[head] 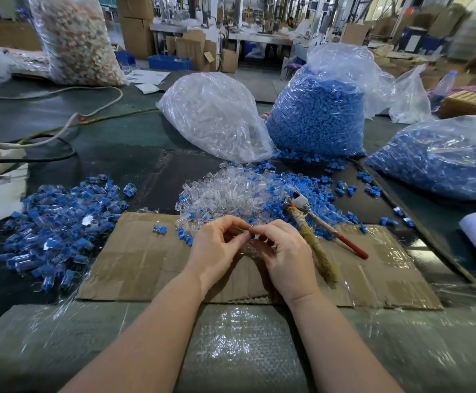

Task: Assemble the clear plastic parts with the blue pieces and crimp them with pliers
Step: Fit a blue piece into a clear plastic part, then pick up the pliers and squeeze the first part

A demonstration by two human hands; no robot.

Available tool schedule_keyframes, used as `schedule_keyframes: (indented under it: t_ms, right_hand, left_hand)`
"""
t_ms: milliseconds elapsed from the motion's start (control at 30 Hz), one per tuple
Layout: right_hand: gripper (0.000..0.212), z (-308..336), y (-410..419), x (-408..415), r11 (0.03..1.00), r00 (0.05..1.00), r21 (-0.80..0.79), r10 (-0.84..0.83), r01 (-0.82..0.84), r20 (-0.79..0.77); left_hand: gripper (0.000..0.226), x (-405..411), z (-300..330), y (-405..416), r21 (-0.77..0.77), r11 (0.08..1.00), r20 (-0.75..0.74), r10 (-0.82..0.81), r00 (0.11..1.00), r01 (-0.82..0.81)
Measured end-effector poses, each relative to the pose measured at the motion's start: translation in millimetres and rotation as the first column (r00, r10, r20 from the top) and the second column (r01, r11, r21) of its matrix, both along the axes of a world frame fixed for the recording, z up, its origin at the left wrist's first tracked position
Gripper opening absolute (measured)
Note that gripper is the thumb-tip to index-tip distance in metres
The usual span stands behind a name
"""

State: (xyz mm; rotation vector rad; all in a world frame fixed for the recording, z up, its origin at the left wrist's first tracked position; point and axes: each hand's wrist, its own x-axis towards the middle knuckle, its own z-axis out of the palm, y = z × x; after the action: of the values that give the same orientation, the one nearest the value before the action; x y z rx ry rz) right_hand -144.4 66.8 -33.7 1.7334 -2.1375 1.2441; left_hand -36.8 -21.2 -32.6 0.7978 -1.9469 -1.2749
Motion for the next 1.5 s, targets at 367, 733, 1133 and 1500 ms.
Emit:
schedule_keyframes:
  t_ms: [367,733,1133,1500]
  right_hand:
    - [0.038,9.6,3.7,-6.5,0.830,0.830,-0.008,-0.558,0.558,-0.030]
    - [0.051,26.0,16.0,-32.2,0.460,0.725,0.613,-0.624,0.642,-0.291]
    - [0.033,54.5,16.3,-14.0,0.784,0.930,0.603,-0.318,0.147,0.187]
    - [0.019,66.2,20.4,-5.3,0.741,0.832,0.635,-0.198,-0.219,0.518]
  left_hand:
    - [0.014,-0.5,-5.3,-2.7,0.114,0.993,-0.088,0.046,0.995,-0.036]
    - [0.013,0.0,-3.5,-3.9,0.181,0.983,-0.157,0.056,0.986,-0.027]
    - [0.015,-6.7,-4.4,-15.0,0.446,0.894,-0.279,0.188,0.942,-0.046]
    - [0.013,-9.8,-0.5,-18.8,0.536,0.842,-0.287,0.246,0.926,-0.058]
